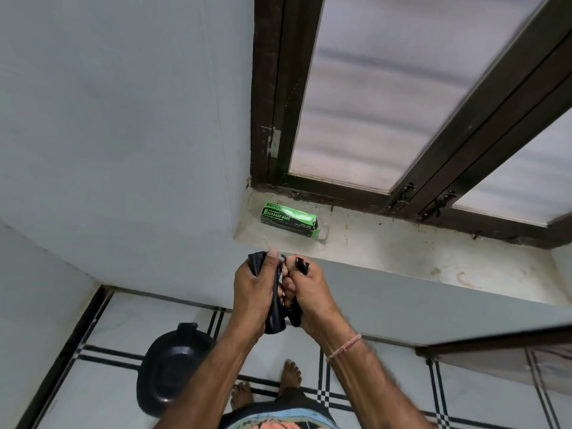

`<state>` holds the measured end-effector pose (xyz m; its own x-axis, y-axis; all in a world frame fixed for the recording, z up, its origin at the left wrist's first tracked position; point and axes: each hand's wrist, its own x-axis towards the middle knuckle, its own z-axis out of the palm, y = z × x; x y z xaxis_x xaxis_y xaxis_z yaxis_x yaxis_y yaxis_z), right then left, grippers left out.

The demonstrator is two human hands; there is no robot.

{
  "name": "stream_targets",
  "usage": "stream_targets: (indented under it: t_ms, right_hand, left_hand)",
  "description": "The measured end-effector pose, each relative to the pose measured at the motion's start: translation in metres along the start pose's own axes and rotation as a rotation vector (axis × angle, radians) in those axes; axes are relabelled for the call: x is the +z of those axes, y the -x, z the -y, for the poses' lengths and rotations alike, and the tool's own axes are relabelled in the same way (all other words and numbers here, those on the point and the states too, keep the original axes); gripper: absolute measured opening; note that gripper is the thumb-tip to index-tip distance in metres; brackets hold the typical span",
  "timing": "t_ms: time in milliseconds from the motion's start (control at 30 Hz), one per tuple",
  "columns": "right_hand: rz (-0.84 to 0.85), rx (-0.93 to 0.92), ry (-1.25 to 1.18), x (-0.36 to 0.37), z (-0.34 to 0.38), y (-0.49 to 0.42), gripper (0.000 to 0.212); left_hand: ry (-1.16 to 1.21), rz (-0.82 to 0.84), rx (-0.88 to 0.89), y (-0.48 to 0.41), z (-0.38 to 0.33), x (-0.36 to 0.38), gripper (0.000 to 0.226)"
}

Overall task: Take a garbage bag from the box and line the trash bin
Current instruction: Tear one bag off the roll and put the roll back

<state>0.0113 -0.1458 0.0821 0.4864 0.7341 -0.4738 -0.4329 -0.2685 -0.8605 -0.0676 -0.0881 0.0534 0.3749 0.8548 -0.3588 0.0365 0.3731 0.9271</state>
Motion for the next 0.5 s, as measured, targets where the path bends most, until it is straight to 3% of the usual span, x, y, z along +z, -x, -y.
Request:
stream_targets:
  t_ms: [167, 267, 367, 500]
  right_hand:
    - [0.013, 0.066, -0.016, -0.003, 0.002, 0.0, 0.041]
    - [-0.016, 0.111, -0.141, -0.007, -0.003, -0.003, 0.039]
    - [-0.065, 0.128, -0.333, -0.008, -0.007, -0.008, 0.037]
    - [-0.098, 0.113, -0.335, -0.011, -0.01, -0.01, 0.037]
  left_hand:
    - [-0.001, 0.025, -0.043, 0.0, 0.003, 0.0, 0.055]
    - [0.118, 0.014, -0.102, -0.001, 0.006, -0.002, 0.06]
    - [0.23, -0.032, -0.141, -0.004, 0.005, -0.002, 0.048]
    - [0.207, -0.074, -0.134, -0.007, 0.007, -0.003, 0.05]
